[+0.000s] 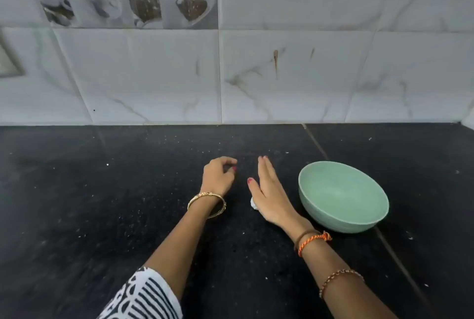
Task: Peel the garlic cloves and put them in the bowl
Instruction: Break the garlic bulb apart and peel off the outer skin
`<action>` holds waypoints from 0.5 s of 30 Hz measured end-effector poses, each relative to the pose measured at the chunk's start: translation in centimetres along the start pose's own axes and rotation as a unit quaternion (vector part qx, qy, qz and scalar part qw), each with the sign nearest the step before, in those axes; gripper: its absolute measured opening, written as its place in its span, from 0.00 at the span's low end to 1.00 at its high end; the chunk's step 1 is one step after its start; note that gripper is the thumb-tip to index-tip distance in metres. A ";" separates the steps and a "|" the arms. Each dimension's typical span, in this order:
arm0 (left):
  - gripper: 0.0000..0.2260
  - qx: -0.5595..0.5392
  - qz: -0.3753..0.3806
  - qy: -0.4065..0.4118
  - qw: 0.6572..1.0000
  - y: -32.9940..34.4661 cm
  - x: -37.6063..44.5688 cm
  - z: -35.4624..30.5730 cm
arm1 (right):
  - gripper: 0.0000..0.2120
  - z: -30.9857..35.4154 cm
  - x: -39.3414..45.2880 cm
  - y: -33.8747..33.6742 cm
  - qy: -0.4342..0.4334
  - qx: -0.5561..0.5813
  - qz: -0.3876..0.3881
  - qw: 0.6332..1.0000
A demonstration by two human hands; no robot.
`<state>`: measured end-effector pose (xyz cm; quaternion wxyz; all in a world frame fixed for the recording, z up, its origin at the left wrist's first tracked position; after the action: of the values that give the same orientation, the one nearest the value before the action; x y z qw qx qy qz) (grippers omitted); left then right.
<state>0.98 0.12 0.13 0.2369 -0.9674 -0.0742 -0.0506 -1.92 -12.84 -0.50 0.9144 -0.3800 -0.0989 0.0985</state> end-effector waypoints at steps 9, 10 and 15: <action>0.07 -0.036 0.035 0.006 0.999 1.6 0.0 2.4 | 0.23 -2.0 -2.6 2.3 -0.001 -0.107 -0.043 0.993; 0.07 -0.046 0.032 0.000 0.998 1.8 0.0 2.6 | 0.21 -2.1 -2.5 2.3 0.002 -0.107 -0.050 0.993; 0.06 -0.124 0.003 -0.015 0.992 2.3 -0.5 3.6 | 0.19 -2.5 -1.3 1.9 0.033 -0.069 -0.103 0.992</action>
<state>1.10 -0.25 -4.11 0.1143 -0.9901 -0.0680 -0.0445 -2.78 -13.52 -3.73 0.8941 -0.4329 -0.1139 -0.0163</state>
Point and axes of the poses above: each hand's wrist, its own x-axis towards the middle knuckle, its own y-axis out of the palm, z = x × y, the point moved 1 cm from there along x, towards the middle knuckle, and after that the axes turned 4 degrees about -x, right-handed, at the moved point
